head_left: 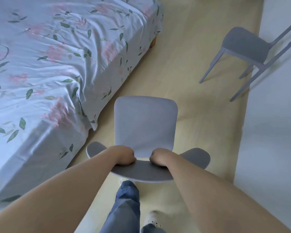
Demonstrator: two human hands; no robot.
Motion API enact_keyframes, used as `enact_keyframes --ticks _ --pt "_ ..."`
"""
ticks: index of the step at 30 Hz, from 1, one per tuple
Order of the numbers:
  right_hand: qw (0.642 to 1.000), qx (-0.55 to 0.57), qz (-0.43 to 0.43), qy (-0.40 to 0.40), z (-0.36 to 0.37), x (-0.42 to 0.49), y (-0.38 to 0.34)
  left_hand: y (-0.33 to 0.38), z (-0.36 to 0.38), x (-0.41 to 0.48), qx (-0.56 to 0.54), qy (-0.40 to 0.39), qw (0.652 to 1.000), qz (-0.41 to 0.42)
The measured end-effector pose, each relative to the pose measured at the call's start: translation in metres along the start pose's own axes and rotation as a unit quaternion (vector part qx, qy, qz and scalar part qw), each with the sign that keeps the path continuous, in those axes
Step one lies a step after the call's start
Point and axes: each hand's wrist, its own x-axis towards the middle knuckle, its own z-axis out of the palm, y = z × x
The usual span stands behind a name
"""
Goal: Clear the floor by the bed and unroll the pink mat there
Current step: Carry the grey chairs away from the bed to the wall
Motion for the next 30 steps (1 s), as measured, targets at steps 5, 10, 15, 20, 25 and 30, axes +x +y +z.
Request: enact_keyframes --ticks 5,10,15,20,25,30 --pt "0.997 0.008 0.039 -0.062 0.004 0.044 -0.008 -0.017 -0.001 0.055 0.012 -0.09 0.996 0.019" --pt "0.993 0.01 0.075 -0.089 0.003 0.053 -0.005 -0.026 0.003 0.082 0.007 -0.121 0.993 0.013" --pt "0.992 0.01 0.071 -0.108 -0.001 0.054 -0.008 -0.027 0.005 0.088 -0.011 -0.117 0.993 -0.009" --pt "0.992 0.026 0.066 -0.109 -0.024 0.052 0.001 -0.014 -0.022 0.079 -0.036 -0.136 0.99 -0.024" --pt "0.995 0.0 0.052 -0.087 -0.065 0.034 0.018 0.012 -0.057 0.059 -0.041 -0.144 0.988 -0.04" --pt "0.997 0.0 0.042 -0.059 -0.116 0.018 0.039 0.048 -0.106 0.047 -0.016 -0.125 0.991 -0.042"
